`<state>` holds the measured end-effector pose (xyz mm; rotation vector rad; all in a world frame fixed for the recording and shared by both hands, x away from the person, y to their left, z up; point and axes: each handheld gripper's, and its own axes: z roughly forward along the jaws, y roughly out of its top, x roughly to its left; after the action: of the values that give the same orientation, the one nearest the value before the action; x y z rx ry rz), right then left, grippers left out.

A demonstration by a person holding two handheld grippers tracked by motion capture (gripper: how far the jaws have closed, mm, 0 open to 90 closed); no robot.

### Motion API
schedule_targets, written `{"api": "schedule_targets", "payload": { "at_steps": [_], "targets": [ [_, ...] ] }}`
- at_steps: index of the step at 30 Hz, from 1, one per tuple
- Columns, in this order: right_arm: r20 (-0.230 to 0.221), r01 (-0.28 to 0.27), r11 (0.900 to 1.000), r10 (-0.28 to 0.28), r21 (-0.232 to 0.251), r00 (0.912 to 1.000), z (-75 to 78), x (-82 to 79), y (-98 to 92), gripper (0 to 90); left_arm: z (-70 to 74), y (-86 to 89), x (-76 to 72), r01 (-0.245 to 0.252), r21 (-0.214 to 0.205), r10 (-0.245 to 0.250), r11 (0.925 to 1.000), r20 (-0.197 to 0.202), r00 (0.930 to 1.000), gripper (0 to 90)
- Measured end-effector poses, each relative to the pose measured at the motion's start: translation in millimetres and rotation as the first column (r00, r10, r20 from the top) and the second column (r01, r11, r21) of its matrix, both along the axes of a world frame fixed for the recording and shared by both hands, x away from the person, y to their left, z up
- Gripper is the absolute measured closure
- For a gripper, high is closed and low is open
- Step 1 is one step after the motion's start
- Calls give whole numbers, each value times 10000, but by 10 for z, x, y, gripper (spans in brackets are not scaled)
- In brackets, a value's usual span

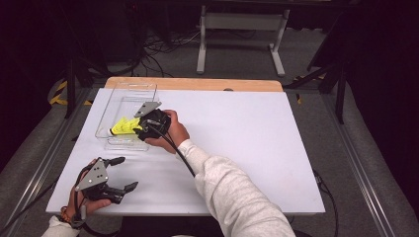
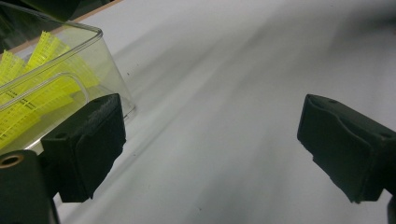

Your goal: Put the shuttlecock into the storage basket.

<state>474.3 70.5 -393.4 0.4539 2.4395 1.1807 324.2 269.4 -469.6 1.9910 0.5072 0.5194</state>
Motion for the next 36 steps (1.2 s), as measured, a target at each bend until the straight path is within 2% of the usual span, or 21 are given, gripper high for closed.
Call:
{"api": "schedule_targets", "payload": {
  "at_steps": [2, 12, 16, 23, 36],
  "targets": [
    [206, -15, 10000, 16, -59, 9998, 18, -26, -39, 401, -2, -4, -1, 6, 16, -6, 10000, -29, 10000, 88],
    [616, -29, 10000, 32, -41, 9981, 85, -94, -202, 354, -1, -14, -4, -38, 31, 38, 10000, 4, 10000, 89],
    [671, 60, 9999, -67, 100, 9977, 97, -113, -273, 337, -3, -14, -2, -89, 13, 89, 10000, 10, 10000, 89],
    [852, 165, 9998, -171, 77, 9962, 122, -140, -384, 316, -4, -12, 1, -106, 28, 106, 9999, 39, 9999, 89],
    [996, 311, 9995, -318, 85, 9945, 140, -172, -479, 283, -5, -16, 2, -116, 82, 115, 9999, 43, 9999, 89]
  ]
}}
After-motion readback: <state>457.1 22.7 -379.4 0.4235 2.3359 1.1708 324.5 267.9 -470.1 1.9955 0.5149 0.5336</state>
